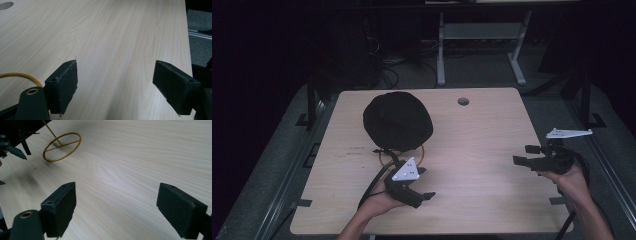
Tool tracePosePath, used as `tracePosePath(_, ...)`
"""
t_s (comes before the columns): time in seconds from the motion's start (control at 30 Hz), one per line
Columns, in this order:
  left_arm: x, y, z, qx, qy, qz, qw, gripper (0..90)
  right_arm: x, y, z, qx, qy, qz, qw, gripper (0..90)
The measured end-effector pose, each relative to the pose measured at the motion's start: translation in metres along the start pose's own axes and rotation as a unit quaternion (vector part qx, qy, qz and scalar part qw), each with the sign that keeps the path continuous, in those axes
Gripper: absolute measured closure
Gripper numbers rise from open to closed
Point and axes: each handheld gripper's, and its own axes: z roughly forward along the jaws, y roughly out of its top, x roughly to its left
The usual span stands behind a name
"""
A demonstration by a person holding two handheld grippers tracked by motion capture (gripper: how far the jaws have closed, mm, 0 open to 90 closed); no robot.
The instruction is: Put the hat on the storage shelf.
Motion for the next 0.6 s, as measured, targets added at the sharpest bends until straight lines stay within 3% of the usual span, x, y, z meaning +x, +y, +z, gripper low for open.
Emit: tracePosePath(0.6,0.000,-0.001,0.001,0.006,0.000,-0.001,1.0000,19.9,-0.006,-0.028,-0.010,0.009,-0.011,0.009,0.9999,15.2)
